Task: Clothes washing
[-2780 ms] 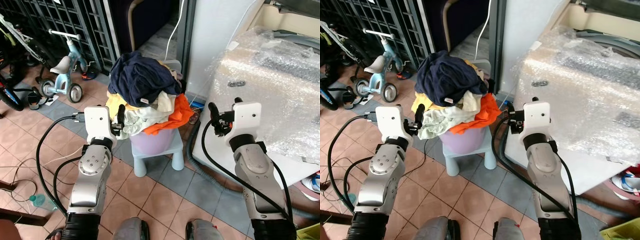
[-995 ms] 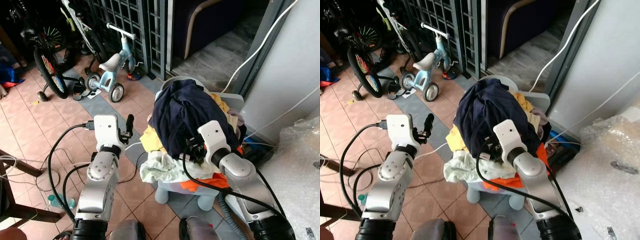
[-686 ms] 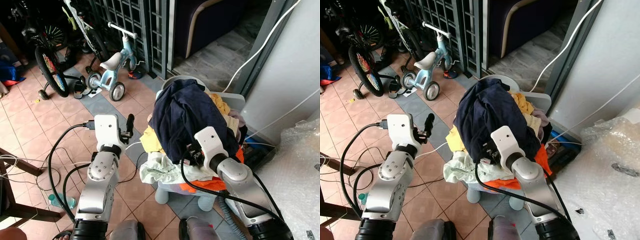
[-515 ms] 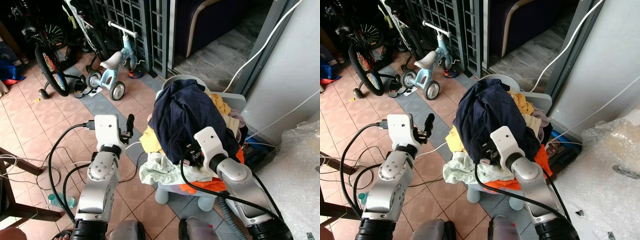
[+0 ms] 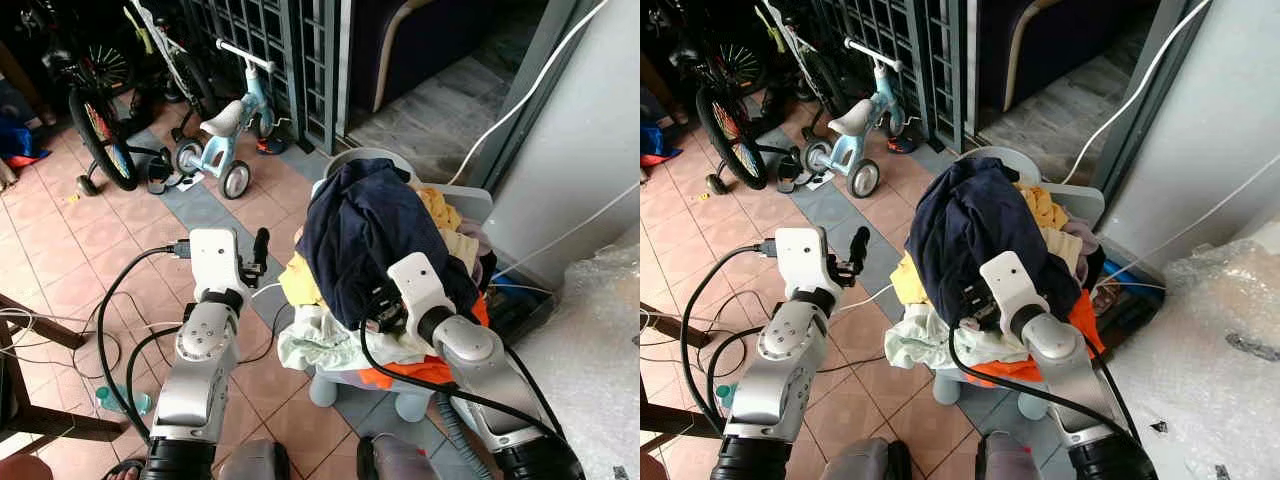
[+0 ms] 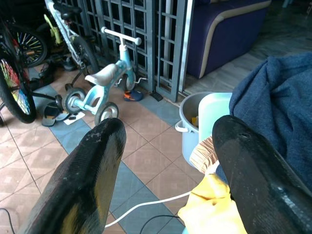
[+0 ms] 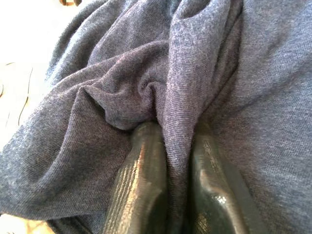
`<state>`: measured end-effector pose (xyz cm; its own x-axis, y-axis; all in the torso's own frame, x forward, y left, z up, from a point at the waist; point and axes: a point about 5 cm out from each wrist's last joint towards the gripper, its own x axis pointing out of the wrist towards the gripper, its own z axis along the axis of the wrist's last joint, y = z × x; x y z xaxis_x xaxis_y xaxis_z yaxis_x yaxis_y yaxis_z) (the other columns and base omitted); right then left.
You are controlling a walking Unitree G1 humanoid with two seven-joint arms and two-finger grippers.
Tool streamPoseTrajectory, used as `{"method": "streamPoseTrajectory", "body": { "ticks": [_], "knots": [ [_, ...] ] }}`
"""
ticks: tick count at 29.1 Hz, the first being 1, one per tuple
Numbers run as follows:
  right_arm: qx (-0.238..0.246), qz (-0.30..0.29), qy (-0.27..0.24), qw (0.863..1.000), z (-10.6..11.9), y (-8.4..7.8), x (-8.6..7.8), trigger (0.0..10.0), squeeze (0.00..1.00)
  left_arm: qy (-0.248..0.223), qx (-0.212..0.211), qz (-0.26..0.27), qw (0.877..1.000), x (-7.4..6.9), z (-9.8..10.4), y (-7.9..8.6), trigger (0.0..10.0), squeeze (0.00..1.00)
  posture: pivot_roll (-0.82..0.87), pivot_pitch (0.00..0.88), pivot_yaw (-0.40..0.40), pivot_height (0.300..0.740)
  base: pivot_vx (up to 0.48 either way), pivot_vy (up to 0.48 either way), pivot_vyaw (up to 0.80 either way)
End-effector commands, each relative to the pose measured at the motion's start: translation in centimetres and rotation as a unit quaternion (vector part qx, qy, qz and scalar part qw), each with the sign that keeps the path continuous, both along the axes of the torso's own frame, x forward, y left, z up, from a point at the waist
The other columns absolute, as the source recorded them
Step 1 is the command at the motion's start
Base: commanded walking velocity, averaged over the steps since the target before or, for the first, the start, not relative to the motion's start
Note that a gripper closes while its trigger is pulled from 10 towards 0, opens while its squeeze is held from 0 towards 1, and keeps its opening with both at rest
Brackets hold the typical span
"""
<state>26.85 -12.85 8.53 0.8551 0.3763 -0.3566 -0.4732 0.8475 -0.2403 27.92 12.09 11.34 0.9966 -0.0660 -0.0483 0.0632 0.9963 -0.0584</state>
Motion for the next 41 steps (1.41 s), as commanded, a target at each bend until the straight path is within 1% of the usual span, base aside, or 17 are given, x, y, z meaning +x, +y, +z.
{"method": "streamPoseTrajectory", "body": {
  "ticks": [1, 4, 5, 7, 9, 10, 12, 15, 17, 19, 20, 23, 24, 25, 26, 30, 41],
  "knots": [
    [0.008, -0.004, 0.017, 1.0, -0.6, 0.2, -0.3, 0.0, 0.0, 0.003, -0.004, 0.0, 1.0, 0.0, 0.0, 0.0, 10.0, 0.0, -0.04, 0.108, 0.064, 0.74, 0.0, 0.0, 0.0],
    [0.022, -0.014, 0.009, 1.0, -0.3, 0.1, 0.0, 0.0, 0.0, 0.004, -0.004, -0.001, 1.0, 0.1, -0.1, 0.0, 10.0, 0.0, -0.04, 0.109, 0.063, 0.74, 0.0, 0.0, 0.0],
    [0.039, -0.027, -0.003, 0.999, 0.3, 0.0, 0.3, 0.0, 0.0, 0.004, -0.004, -0.002, 1.0, 0.1, -0.1, 0.0, 10.0, 0.0, -0.04, 0.11, 0.064, 0.74, 0.0, 0.0, 0.0],
    [0.052, -0.034, -0.015, 0.998, 0.7, 0.0, 0.6, 0.0, 0.0, 0.005, -0.004, -0.003, 1.0, 0.0, -0.1, -0.1, 10.0, 0.0, -0.04, 0.111, 0.063, 0.74, 0.0, 0.0, 0.0],
    [0.057, -0.035, -0.021, 0.998, 0.9, 0.0, 0.7, 0.0, 0.0, 0.006, -0.004, -0.003, 1.0, 0.0, -0.2, -0.1, 10.0, 0.0, -0.04, 0.111, 0.063, 0.74, 0.0, 0.0, 0.0],
    [0.065, -0.038, -0.025, 0.997, 1.2, 0.0, 0.7, 0.0, 0.0, 0.009, 0.004, 0.004, 1.0, 0.1, -0.2, 0.0, 10.0, 0.0, -0.04, 0.112, 0.064, 0.74, 0.0, 0.0, 0.0],
    [0.105, -0.049, -0.066, 0.991, 2.8, 0.3, 1.1, 0.0, 0.0, 0.017, 0.02, 0.018, 0.999, 0.2, -0.4, 0.0, 10.0, 0.0, -0.05, 0.116, 0.065, 0.74, 0.0, 0.0, 0.0],
    [0.129, -0.067, -0.113, 0.983, 4.5, 0.2, 1.5, 0.0, 0.0, 0.016, 0.017, 0.01, 1.0, 0.2, -0.4, -0.2, 10.0, 0.0, -0.05, 0.112, 0.066, 0.74, 0.0, 0.0, 0.0],
    [0.154, -0.093, -0.153, 0.972, 6.1, -0.3, 2.0, 0.0, 0.0, 0.016, 0.016, 0.006, 1.0, 0.1, -0.4, -0.4, 10.0, 0.0, -0.05, 0.11, 0.066, 0.74, 0.0, 0.0, 0.0],
    [0.157, -0.107, -0.181, 0.965, 6.9, -0.6, 2.2, 0.0, 0.0, 0.01, 0.025, 0.009, 1.0, 0.2, -0.2, -0.4, 10.0, 0.0, -0.05, 0.108, 0.066, 0.74, 0.0, 0.0, 0.0],
    [0.156, -0.122, -0.204, 0.959, 7.5, -1.1, 2.2, 0.0, 0.0, 0.005, 0.036, 0.013, 0.999, 0.2, -0.1, -0.4, 10.0, 0.0, -0.05, 0.104, 0.067, 0.74, 0.0, 0.0, 0.0],
    [0.151, -0.14, -0.212, 0.955, 7.6, -1.6, 2.3, 0.0, 0.0, 0.003, 0.038, 0.013, 0.999, 0.3, -0.1, -0.4, 10.0, 0.0, -0.05, 0.103, 0.068, 0.74, 0.0, 0.0, 0.0],
    [0.146, -0.15, -0.212, 0.955, 7.5, -1.9, 2.2, 3.3, 0.0, 0.004, 0.036, 0.009, 0.999, 0.3, -0.1, -0.5, 10.0, 0.0, -0.05, 0.103, 0.068, 0.74, 0.0, 0.0, 0.0],
    [0.145, -0.153, -0.212, 0.954, 7.4, -2.0, 2.2, 9.6, 0.0, 0.004, 0.035, 0.008, 0.999, 0.3, -0.2, -0.5, 10.0, 0.0, -0.05, 0.103, 0.068, 0.74, 0.0, 0.0, 0.0],
    [0.142, -0.163, -0.214, 0.953, 7.4, -2.3, 2.3, 10.0, 0.0, 0.004, 0.035, 0.006, 0.999, 0.3, -0.1, -0.5, 10.0, 0.0, -0.05, 0.102, 0.069, 0.74, 0.0, 0.0, -0.43],
    [0.141, -0.183, -0.221, 0.947, 7.5, -2.9, 2.5, 10.0, 0.0, 0.005, 0.034, 0.002, 0.999, 0.3, -0.2, -0.6, 10.0, 0.0, -0.05, 0.099, 0.072, 0.74, -0.069, 0.0, -0.7],
    [0.14, -0.171, -0.229, 0.948, 7.7, -2.6, 2.7, 10.0, 0.0, 0.003, 0.033, -0.003, 0.999, 0.3, -0.2, -0.8, 10.0, 0.0, -0.05, 0.091, 0.066, 0.74, -0.314, 0.0, -0.77]
  ]
}}
